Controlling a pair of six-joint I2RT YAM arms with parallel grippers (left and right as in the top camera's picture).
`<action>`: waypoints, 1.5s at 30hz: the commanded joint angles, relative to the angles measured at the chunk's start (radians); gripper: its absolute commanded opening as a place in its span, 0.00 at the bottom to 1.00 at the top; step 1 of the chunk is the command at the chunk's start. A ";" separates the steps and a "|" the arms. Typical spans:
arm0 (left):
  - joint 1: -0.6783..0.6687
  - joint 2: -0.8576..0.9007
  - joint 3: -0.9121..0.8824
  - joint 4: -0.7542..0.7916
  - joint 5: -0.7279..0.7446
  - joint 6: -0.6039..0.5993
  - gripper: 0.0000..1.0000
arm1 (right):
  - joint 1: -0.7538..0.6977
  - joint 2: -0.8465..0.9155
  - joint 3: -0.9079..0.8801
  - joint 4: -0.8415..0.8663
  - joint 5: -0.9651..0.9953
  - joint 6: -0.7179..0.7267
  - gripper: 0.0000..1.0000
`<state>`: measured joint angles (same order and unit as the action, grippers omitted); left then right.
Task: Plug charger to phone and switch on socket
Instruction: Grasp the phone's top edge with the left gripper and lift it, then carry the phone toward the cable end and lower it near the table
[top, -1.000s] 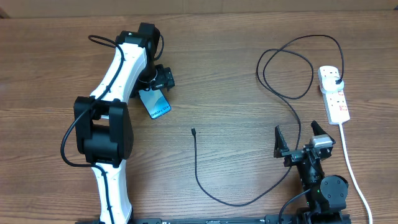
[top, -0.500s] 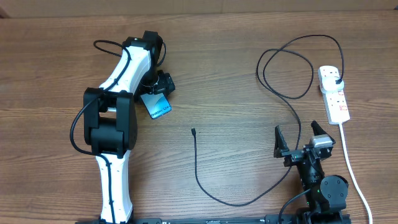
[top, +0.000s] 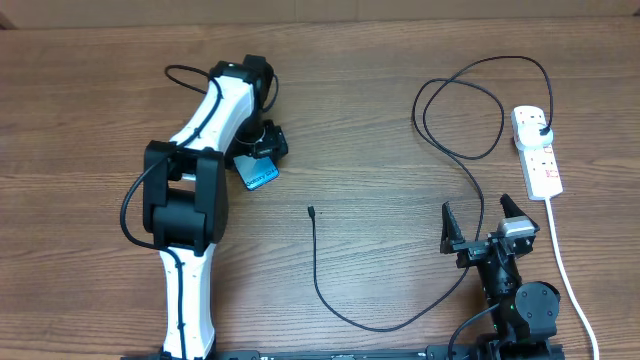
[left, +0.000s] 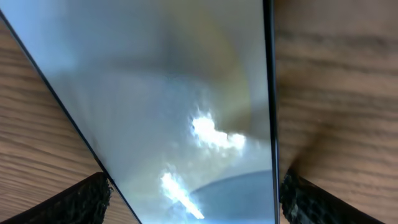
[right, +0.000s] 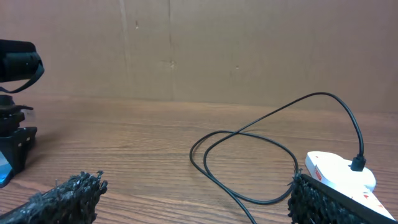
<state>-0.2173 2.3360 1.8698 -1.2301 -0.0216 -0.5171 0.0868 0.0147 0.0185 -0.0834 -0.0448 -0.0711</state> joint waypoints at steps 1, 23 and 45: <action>-0.032 0.032 -0.050 0.005 0.015 0.024 0.91 | 0.006 -0.012 -0.010 0.003 -0.002 -0.005 1.00; -0.071 0.031 -0.197 0.017 0.083 0.042 0.97 | 0.006 -0.012 -0.010 0.003 -0.002 -0.005 1.00; -0.013 0.031 -0.188 0.232 0.027 -0.061 0.79 | 0.006 -0.012 -0.010 0.003 -0.002 -0.005 1.00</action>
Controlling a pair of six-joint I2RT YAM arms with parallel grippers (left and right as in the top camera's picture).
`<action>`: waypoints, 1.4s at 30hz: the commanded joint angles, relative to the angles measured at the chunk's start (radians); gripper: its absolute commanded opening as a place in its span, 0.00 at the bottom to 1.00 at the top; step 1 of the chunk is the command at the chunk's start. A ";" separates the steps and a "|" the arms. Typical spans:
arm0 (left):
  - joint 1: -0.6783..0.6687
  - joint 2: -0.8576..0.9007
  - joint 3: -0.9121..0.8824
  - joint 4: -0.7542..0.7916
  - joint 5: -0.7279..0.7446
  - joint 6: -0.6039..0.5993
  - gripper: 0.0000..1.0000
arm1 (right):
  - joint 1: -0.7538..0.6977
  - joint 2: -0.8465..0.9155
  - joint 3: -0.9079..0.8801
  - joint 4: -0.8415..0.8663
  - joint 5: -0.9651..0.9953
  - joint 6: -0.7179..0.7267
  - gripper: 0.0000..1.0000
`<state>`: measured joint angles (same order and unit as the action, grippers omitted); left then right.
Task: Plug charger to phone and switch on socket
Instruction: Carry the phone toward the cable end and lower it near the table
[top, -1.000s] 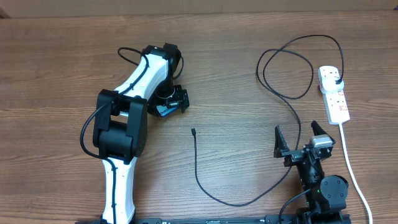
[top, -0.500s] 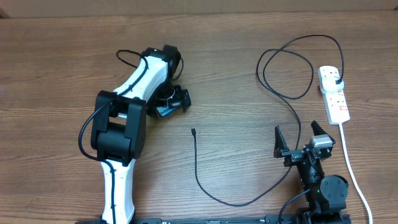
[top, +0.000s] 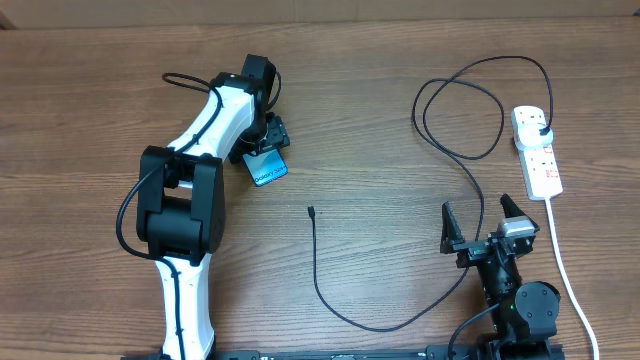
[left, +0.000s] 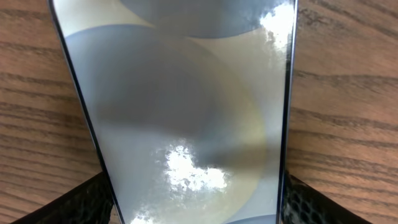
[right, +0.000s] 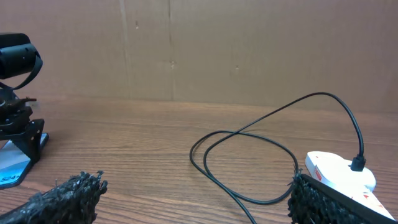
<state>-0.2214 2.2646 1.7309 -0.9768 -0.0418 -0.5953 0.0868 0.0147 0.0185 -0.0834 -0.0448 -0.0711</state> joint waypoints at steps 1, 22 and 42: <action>-0.014 0.103 -0.049 -0.031 0.051 0.030 0.78 | 0.006 -0.012 -0.010 0.003 -0.002 -0.005 1.00; -0.110 0.088 -0.048 -0.249 0.166 0.173 0.85 | 0.006 -0.012 -0.010 0.003 -0.002 -0.005 1.00; -0.078 -0.230 -0.045 -0.161 0.165 0.177 0.92 | 0.006 -0.012 -0.010 0.003 -0.002 -0.005 1.00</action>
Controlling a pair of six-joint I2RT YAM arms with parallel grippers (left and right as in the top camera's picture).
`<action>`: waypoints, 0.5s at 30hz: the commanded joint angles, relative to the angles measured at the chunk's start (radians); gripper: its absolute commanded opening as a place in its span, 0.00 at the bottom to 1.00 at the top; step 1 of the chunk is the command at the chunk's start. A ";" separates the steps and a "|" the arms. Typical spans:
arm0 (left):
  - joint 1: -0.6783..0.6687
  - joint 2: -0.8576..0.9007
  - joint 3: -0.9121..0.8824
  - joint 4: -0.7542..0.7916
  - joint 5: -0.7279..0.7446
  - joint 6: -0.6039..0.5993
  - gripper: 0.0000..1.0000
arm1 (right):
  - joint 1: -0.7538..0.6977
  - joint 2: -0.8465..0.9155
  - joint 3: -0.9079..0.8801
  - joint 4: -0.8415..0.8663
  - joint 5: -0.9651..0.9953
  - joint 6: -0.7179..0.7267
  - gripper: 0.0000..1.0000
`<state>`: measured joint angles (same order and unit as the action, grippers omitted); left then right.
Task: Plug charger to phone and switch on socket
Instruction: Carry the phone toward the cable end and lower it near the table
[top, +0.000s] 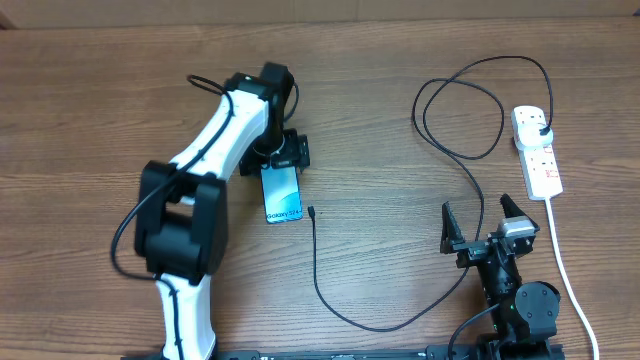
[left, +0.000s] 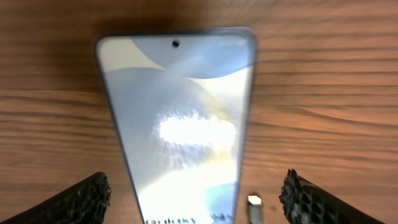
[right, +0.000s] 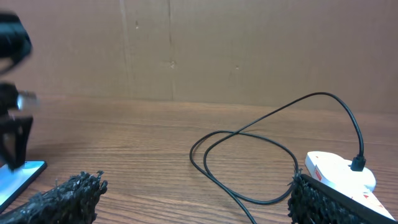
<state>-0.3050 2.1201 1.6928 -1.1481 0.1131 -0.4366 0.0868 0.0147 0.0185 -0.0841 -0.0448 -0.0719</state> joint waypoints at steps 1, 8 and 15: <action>0.005 -0.097 -0.007 0.016 0.010 0.019 0.93 | 0.006 -0.012 -0.010 0.003 -0.002 -0.004 1.00; 0.004 -0.105 -0.010 0.016 0.010 0.019 0.99 | 0.006 -0.012 -0.010 0.003 -0.002 -0.004 1.00; 0.003 -0.084 -0.032 0.016 0.009 0.019 0.99 | 0.006 -0.012 -0.010 0.003 -0.002 -0.004 1.00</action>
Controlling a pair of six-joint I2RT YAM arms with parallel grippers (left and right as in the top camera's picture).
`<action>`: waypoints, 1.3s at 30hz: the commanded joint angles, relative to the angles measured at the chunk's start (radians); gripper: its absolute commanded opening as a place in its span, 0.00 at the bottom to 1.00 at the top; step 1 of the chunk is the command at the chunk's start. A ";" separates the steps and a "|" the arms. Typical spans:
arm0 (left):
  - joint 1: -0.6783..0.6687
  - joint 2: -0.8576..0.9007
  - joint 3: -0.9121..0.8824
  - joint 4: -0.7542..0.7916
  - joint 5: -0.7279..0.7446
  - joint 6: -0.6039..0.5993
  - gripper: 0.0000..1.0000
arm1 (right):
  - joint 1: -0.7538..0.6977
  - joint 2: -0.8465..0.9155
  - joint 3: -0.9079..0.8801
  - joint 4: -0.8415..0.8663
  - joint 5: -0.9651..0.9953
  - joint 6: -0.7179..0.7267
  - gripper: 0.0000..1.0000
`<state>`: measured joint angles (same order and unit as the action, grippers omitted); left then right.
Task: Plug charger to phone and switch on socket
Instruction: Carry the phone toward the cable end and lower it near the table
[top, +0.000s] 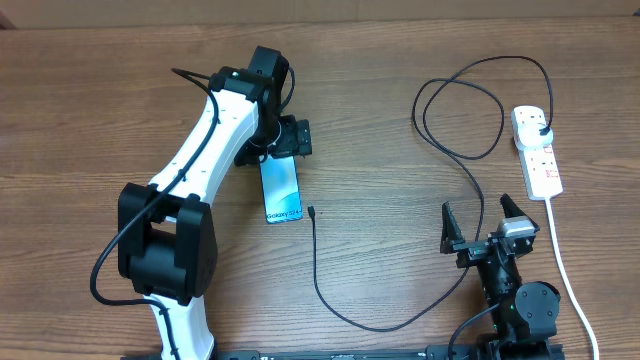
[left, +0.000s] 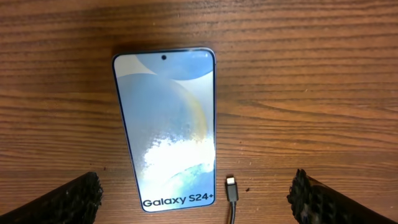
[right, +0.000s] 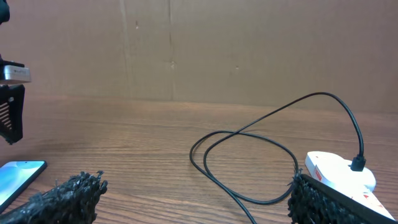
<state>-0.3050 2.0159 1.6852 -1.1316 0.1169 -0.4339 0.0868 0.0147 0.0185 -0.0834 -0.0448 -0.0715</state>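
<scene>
A blue-screened phone (top: 282, 189) lies flat on the wooden table, its "Galaxy S24+" end (left: 177, 200) toward the table's front. The black charger cable's free plug (top: 311, 211) rests just right of that end, also clear in the left wrist view as the plug (left: 231, 188). My left gripper (top: 277, 139) hovers open above the phone's far end, holding nothing. The cable (top: 440, 130) loops across to the white socket strip (top: 536, 150) at the right, where it is plugged in. My right gripper (top: 480, 228) stands open near the front right, empty.
The strip's white lead (top: 565, 270) runs down the right side past my right arm. A brown cardboard wall (right: 205, 43) backs the table. The black cable's loops (right: 249, 155) lie between my right gripper and the strip.
My left gripper has drawn back from the phone, which now shows whole in the wrist view with the plug beside it. The phone and the right arm have not moved.
My left gripper was on the phone at the table's left-middle, tilted. Then the phone sat slightly turned in the same area. Later it lay straight beside the cable's plug with the gripper over it, and now the gripper stands clear above it.
</scene>
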 joint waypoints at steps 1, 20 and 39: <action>0.003 0.021 -0.028 0.001 0.005 0.016 1.00 | 0.006 -0.012 -0.010 0.003 -0.002 -0.005 1.00; 0.003 0.021 -0.187 0.118 -0.007 0.010 1.00 | 0.006 -0.012 -0.010 0.003 -0.002 -0.005 1.00; 0.003 0.021 -0.363 0.381 -0.023 0.007 1.00 | 0.006 -0.012 -0.010 0.003 -0.002 -0.005 1.00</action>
<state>-0.3054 2.0197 1.3602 -0.7666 0.0929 -0.4343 0.0868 0.0147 0.0185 -0.0837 -0.0452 -0.0711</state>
